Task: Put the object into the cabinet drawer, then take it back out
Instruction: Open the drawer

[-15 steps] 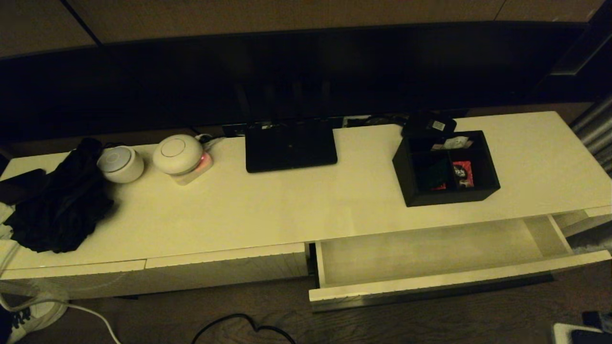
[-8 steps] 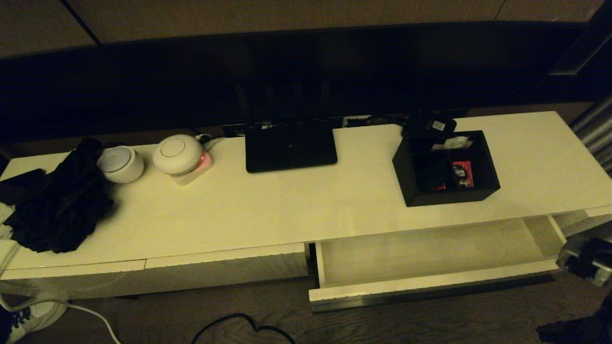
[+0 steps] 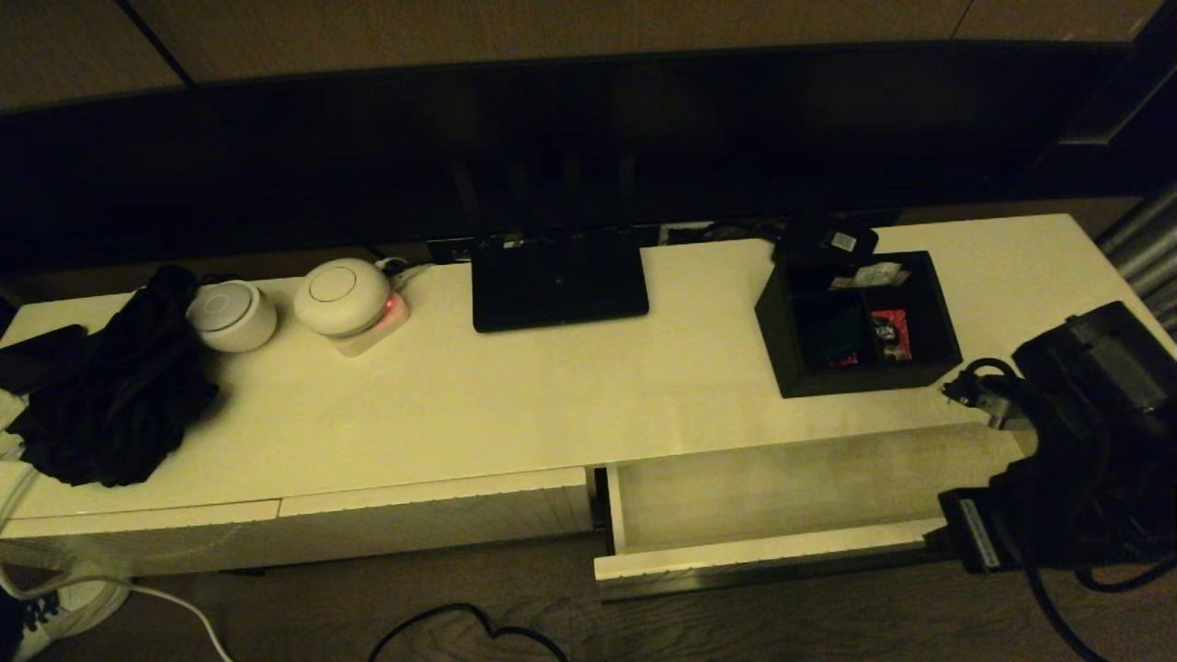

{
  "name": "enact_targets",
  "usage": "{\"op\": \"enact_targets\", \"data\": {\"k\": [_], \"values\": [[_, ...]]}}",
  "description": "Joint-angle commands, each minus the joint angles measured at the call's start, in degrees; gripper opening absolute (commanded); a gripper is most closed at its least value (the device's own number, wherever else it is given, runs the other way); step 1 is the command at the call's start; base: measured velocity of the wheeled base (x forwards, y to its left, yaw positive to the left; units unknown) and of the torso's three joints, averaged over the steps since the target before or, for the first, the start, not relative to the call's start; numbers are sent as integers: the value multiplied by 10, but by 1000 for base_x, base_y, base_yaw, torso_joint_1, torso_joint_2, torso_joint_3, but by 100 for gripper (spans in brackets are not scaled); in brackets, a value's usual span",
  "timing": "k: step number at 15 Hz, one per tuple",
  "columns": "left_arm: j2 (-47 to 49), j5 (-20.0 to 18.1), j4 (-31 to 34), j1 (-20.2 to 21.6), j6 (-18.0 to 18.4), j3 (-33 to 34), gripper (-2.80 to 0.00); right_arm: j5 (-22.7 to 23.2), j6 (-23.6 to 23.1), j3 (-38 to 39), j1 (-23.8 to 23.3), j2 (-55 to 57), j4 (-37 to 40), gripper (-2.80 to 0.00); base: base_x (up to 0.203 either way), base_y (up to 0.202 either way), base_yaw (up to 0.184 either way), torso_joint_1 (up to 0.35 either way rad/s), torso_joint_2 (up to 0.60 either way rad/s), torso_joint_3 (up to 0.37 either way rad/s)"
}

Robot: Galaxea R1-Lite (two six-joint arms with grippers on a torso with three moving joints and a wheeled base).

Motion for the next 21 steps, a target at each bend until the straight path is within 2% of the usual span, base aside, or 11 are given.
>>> {"op": "enact_targets", "data": {"k": [1, 7, 13, 21], "values": [[0, 0, 0, 0, 0, 2, -280, -17, 6, -7, 8, 66, -21, -280, 0, 0, 0, 0, 0, 0], [0, 0, 0, 0, 0, 2, -280, -50, 7, -7, 8, 113, -103, -280, 0, 0, 0, 0, 0, 0], [0, 0, 0, 0, 0, 2, -280, -51, -2, -9, 8, 96, -105, -280, 0, 0, 0, 0, 0, 0], [0, 0, 0, 0, 0, 2, -280, -72, -3, 10, 29, 135, -99, -280, 0, 0, 0, 0, 0, 0]]}}
